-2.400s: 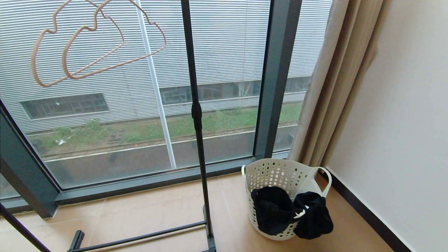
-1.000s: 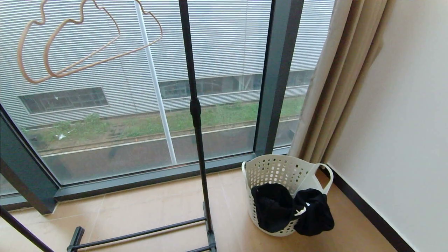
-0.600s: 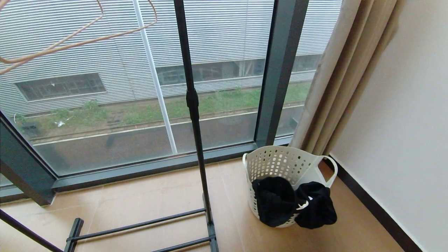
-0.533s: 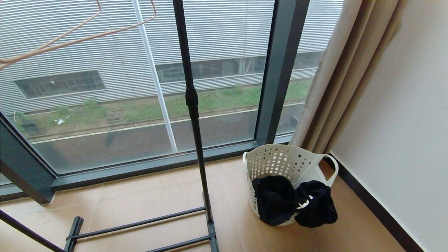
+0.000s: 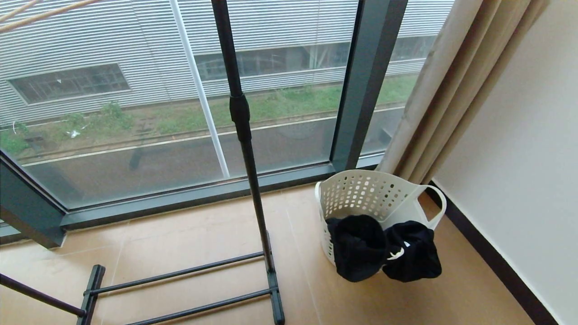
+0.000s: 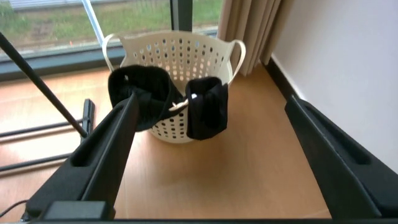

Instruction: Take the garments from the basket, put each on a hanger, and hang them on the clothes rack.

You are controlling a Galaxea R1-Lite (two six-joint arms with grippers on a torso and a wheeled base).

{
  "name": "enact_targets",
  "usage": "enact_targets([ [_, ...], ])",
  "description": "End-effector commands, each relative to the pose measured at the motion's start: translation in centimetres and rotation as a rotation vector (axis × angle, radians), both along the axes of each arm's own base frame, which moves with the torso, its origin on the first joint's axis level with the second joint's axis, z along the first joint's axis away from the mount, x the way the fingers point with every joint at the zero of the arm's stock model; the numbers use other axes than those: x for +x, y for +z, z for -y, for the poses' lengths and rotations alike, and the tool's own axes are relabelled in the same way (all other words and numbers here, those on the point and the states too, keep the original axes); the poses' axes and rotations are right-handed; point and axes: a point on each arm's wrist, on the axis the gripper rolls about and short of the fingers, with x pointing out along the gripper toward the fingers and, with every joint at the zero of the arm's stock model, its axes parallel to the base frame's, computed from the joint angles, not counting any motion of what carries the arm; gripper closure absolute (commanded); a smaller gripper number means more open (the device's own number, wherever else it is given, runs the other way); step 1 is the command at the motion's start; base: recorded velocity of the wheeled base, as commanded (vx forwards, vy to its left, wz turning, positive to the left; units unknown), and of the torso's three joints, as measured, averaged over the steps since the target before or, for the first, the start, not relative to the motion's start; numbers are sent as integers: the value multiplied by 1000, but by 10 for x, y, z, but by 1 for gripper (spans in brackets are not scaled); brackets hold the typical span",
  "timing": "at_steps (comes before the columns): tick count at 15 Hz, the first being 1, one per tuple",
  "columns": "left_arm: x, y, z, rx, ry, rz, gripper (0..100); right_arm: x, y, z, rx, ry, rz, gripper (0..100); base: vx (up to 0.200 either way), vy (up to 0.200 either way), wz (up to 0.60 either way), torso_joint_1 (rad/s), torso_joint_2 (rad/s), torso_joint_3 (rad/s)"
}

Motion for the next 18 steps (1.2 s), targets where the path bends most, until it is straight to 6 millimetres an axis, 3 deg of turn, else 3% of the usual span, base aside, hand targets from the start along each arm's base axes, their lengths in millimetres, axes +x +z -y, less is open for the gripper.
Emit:
enact_targets([
  [1,0,0,0,0,1,-1,0,0,0,0,0,0,0,0,0,0,0,2,7,-198],
  [18,0,0,0,0,1,-3,0,0,0,0,-9,0,-2,0,0,0,0,1,4,-195],
])
